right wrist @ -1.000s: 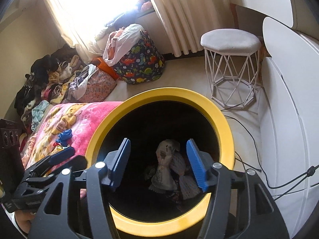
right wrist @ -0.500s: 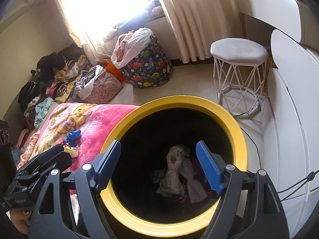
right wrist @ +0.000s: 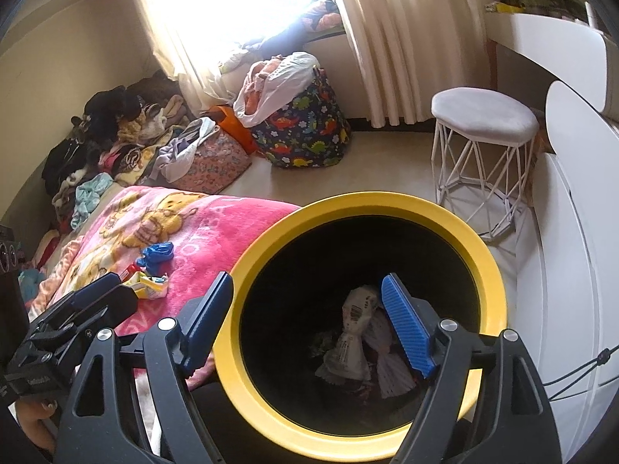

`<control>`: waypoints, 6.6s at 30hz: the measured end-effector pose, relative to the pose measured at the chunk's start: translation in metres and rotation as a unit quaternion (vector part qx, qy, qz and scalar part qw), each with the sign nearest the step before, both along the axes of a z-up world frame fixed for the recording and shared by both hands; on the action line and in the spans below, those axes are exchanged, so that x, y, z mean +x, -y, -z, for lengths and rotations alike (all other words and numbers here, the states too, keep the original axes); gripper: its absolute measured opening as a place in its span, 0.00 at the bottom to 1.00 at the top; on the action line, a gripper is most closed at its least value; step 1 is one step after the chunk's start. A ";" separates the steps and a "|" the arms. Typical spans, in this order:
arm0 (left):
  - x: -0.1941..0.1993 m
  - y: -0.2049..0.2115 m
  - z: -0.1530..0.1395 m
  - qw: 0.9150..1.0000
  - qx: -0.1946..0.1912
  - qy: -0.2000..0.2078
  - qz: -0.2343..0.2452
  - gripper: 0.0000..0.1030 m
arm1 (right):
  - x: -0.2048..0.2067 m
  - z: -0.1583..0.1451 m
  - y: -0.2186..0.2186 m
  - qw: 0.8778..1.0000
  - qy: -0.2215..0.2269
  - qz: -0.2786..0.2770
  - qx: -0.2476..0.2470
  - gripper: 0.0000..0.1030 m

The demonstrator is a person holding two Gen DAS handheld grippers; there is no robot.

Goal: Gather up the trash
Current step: 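Move both open tools back toward the trash on the blanket, then grasp the yellow-and-white snack bag with the right tool while the left tool grasps the red-and-white wrapper, then carry the snack bag and wrapper with both tools over the yellow bin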

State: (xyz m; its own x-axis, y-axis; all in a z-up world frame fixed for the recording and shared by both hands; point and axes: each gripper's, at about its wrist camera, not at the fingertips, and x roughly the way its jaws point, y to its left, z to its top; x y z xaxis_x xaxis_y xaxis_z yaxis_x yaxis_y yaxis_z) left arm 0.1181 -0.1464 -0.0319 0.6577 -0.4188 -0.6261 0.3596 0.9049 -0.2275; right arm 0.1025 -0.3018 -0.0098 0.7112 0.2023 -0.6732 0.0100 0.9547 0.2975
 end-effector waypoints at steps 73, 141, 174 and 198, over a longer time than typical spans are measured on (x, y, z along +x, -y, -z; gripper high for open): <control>0.016 -0.254 0.061 0.959 -0.051 -0.092 -0.262 0.64 | 0.123 0.065 -0.255 0.937 -0.054 -0.335 -0.080 0.81; 0.011 -0.118 -0.007 0.992 -0.011 -0.010 -0.122 0.18 | 0.045 0.011 -0.121 0.972 0.004 -0.234 0.028 0.31; 0.002 -0.023 -0.012 1.000 0.011 0.004 -0.012 0.18 | 0.020 0.016 -0.006 0.995 0.014 -0.081 0.055 0.31; -0.001 0.039 0.001 0.997 0.030 -0.004 0.067 0.18 | 0.007 0.035 0.055 0.997 -0.012 0.011 0.082 0.31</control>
State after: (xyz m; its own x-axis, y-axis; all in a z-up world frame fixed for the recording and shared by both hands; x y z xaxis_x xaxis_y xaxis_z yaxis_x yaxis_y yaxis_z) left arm 0.1168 -0.1853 -0.0329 0.5931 -0.4640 -0.6580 0.4766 0.8610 -0.1775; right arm 0.1098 -0.3571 -0.0451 0.7014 0.2948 -0.6489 0.0391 0.8932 0.4480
